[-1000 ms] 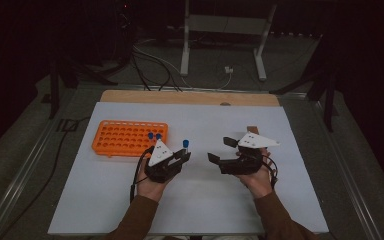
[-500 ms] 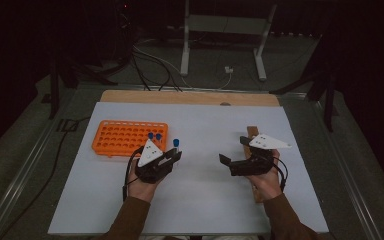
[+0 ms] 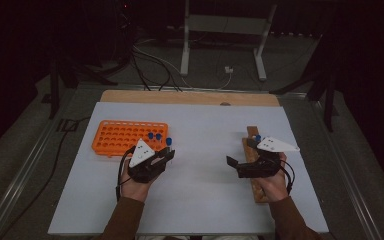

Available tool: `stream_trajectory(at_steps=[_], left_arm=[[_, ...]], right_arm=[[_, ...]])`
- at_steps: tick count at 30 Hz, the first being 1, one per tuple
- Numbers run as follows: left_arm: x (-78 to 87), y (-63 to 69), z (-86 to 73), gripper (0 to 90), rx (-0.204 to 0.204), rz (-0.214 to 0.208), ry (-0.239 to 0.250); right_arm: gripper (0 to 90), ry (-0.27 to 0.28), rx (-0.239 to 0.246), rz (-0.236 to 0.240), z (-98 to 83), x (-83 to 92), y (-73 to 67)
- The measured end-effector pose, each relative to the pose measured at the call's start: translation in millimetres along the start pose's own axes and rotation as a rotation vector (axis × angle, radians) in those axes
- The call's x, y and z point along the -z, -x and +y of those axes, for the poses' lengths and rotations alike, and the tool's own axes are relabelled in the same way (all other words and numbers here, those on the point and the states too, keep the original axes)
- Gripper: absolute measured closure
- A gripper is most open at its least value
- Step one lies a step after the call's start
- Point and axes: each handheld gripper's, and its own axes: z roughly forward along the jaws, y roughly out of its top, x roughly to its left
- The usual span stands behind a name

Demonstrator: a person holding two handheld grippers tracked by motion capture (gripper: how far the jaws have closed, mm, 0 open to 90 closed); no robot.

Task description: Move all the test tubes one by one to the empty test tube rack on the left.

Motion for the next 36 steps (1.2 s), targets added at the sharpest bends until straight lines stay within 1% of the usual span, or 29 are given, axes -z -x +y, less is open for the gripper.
stream_trajectory(at_steps=[4, 5, 11, 12, 13, 20, 23, 28, 31, 36], left_arm=[[3.8, -4.7, 2.5, 77.9, -0.002, -0.015, 0.003], [4.9, -6.0, 3.1, 77.9, -0.006, -0.014, 0.004], [11.5, -14.4, 4.2, 77.9, 0.005, -0.001, 0.026], [13.0, -16.0, 4.6, 77.9, 0.0, 0.003, 0.03], [14.6, -17.7, 5.0, 77.9, -0.002, 0.008, 0.032], [26.3, -31.7, 6.5, 77.9, 0.023, 0.051, 0.06], [29.0, -37.2, 6.0, 77.9, 0.025, 0.072, 0.062], [28.2, -45.9, 4.7, 78.0, 0.023, 0.118, 0.057], [26.0, -50.2, 3.0, 77.9, 0.019, 0.136, 0.056], [18.8, -56.5, 1.4, 77.9, 0.026, 0.169, 0.06]], right_arm=[[0.0, 0.013, -0.021, -0.006, -1.8, 4.8, 3.1], [0.0, 0.016, -0.023, -0.007, -2.0, 6.4, 3.8], [0.0, 0.035, -0.043, -0.02, -1.8, 13.8, 10.5], [0.0, 0.038, -0.045, -0.022, -1.8, 14.9, 11.7], [0.0, 0.042, -0.049, -0.023, -1.8, 16.0, 12.8], [0.0, 0.056, -0.063, -0.036, -1.4, 23.3, 18.9], [0.0, 0.063, -0.064, -0.037, -0.9, 25.1, 20.4], [0.0, 0.062, -0.067, -0.036, -0.8, 26.3, 20.7], [0.0, 0.063, -0.068, -0.036, -0.5, 27.1, 20.8], [0.0, 0.068, -0.07, -0.038, -0.1, 28.5, 21.9]])
